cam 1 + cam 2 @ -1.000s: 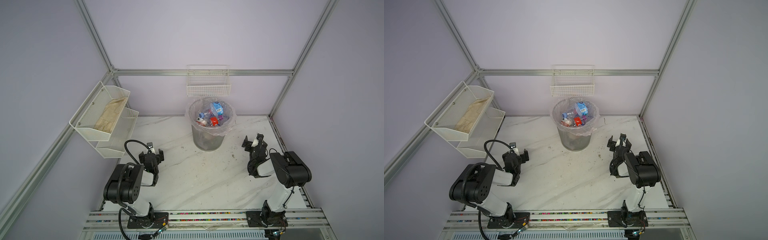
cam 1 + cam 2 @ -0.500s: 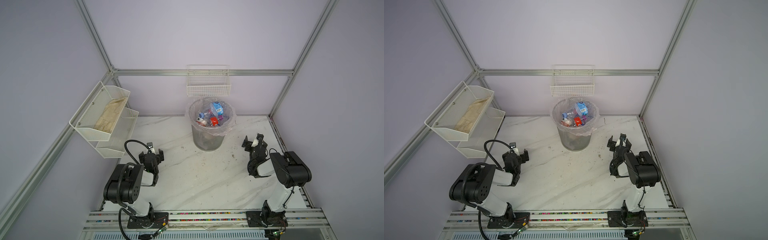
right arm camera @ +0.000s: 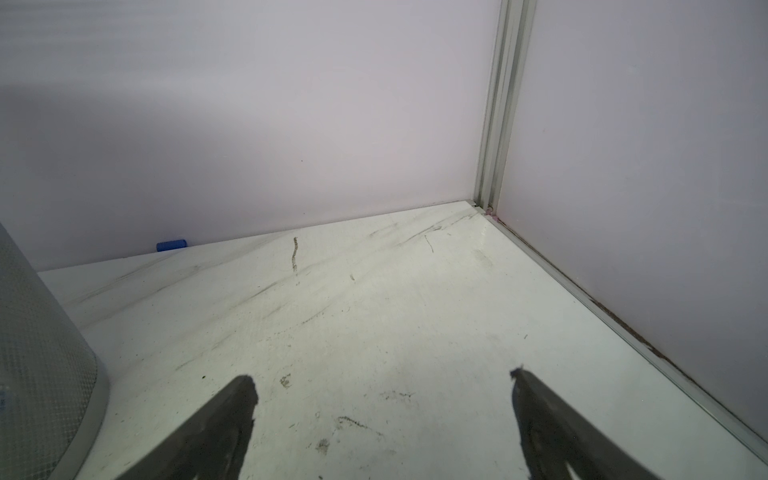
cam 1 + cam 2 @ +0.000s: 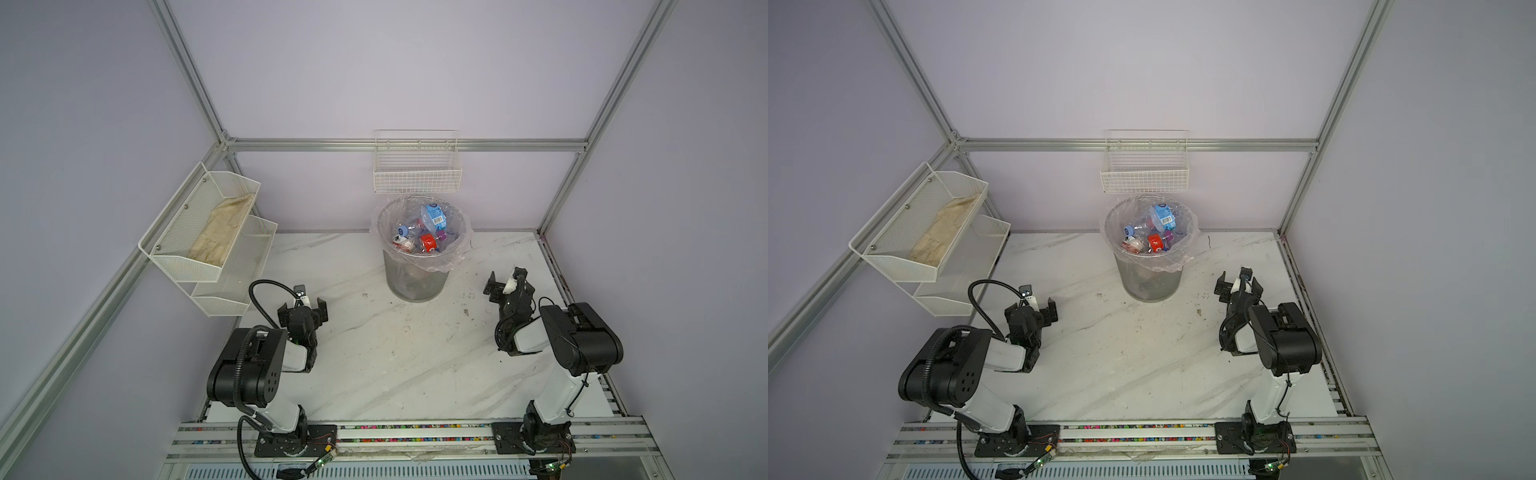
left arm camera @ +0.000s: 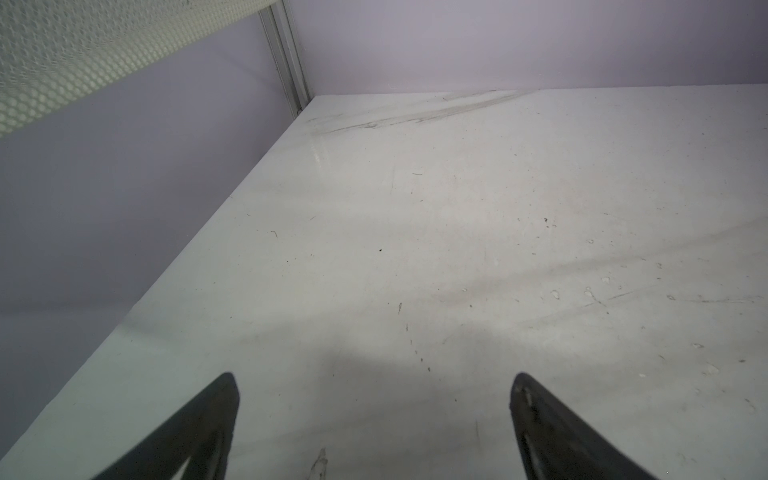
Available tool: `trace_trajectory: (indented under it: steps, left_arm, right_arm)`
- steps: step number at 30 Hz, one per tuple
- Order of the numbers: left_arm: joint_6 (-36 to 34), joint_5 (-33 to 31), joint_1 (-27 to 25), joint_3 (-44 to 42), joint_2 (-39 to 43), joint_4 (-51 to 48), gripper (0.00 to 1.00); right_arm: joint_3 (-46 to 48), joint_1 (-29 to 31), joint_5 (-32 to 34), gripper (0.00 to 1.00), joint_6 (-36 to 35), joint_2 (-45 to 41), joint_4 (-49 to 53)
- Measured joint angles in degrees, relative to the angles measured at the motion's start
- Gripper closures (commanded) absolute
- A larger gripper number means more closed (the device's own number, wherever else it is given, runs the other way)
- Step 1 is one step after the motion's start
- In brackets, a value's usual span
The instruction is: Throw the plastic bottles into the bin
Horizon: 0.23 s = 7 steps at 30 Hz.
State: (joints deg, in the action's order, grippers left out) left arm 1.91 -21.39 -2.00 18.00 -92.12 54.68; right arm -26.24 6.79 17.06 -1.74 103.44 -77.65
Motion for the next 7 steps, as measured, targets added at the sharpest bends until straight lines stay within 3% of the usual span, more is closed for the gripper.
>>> trace_trajectory:
  steps: [7]
  left_arm:
    - [0.02, 0.02, 0.00, 0.00, 0.00, 0.02, 0.00]
  right_arm:
    - [0.00, 0.00, 0.00, 0.03, 0.00, 0.00, 0.31]
